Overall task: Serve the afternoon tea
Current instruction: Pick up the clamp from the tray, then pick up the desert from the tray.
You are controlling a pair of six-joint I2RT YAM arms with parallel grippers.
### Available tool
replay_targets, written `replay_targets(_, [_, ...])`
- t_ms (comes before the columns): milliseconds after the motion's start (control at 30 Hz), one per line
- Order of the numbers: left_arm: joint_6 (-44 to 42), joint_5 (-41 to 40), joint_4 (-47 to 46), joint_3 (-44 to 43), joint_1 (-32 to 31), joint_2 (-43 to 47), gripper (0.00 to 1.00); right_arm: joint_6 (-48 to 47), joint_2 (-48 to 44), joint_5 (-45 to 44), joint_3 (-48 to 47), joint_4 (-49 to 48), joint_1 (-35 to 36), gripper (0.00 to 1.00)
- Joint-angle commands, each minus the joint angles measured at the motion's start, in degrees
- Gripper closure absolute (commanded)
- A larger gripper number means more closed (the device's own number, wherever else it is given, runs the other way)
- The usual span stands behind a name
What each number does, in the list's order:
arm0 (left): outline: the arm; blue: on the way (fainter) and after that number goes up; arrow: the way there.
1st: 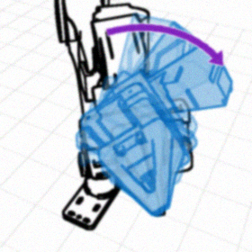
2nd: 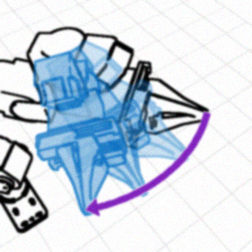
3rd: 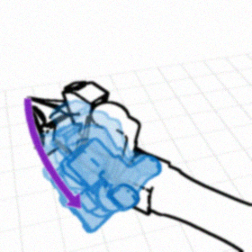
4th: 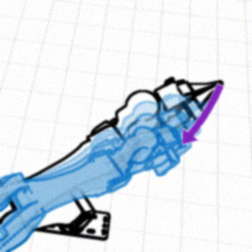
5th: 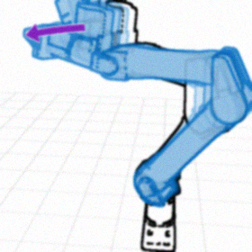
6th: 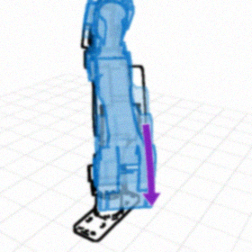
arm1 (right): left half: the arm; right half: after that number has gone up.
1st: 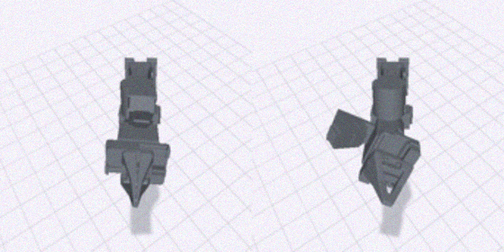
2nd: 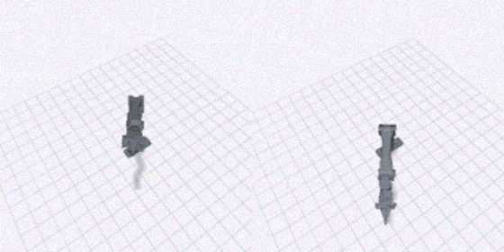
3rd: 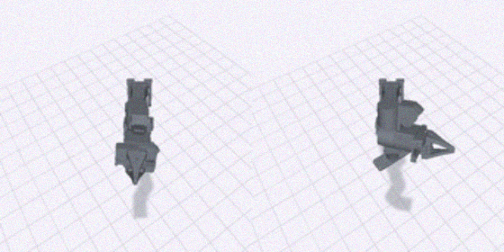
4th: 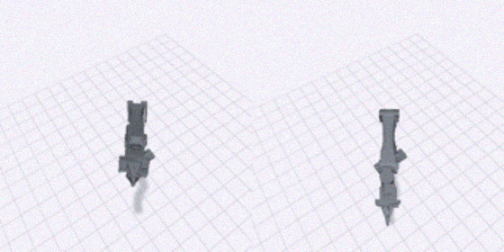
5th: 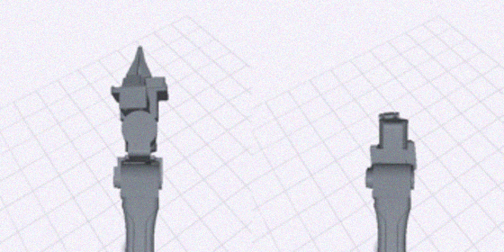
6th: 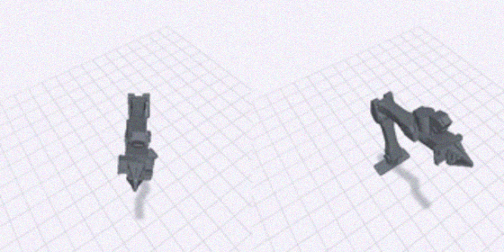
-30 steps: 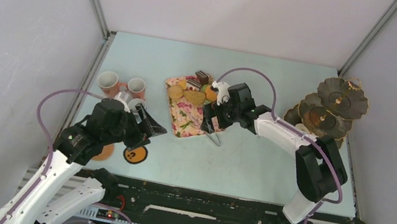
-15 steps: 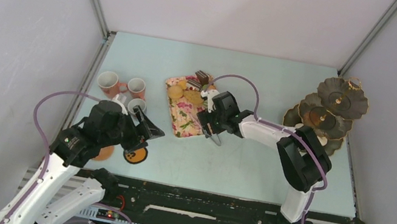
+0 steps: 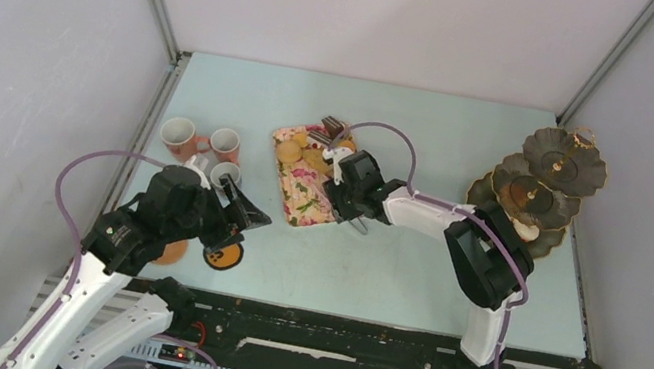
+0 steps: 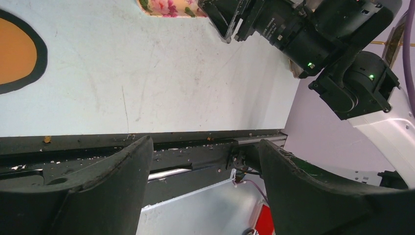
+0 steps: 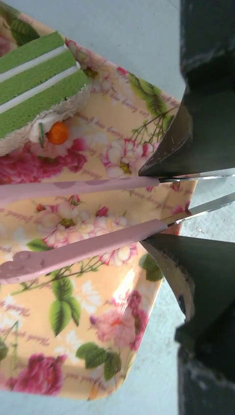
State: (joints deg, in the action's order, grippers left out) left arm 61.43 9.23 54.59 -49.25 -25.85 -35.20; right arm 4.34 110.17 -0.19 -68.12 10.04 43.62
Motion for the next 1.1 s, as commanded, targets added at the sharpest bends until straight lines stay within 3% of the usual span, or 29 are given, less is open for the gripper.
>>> replay_targets(0, [-0.1, 0.8, -1.0, -1.1, 0.3, 0.5, 0.17, 2.6, 0.3, 2.1, -4.6, 0.8, 0.1, 0.56])
replay_targets(200, [0.2, 1.5, -3.5, 0.0, 0.4, 0.3, 0.17, 10.8, 0.4, 14.7, -9.9, 5.8, -2.2, 0.58])
replay_targets(400, [0.5, 2.5, -6.3, 1.5, 0.3, 0.0, 0.17, 30.3, 8.0, 34.1, -16.0, 9.3, -6.2, 0.62])
replay_targets(600, [0.1, 2.4, -7.1, 2.0, 0.4, 0.6, 0.17, 48.9, 13.8, 48.8, -16.9, -0.2, -7.1, 0.61])
replay_targets(833, [-0.5, 1.4, -7.2, 2.2, 0.4, 2.4, 0.17, 63.1, 15.5, 52.0, -16.3, -9.3, -7.7, 0.57])
replay_targets(1067, [-0.3, 1.1, -8.4, 3.3, 0.9, 4.1, 0.16, 70.9, 17.3, 52.8, -16.4, -14.6, -8.6, 0.54])
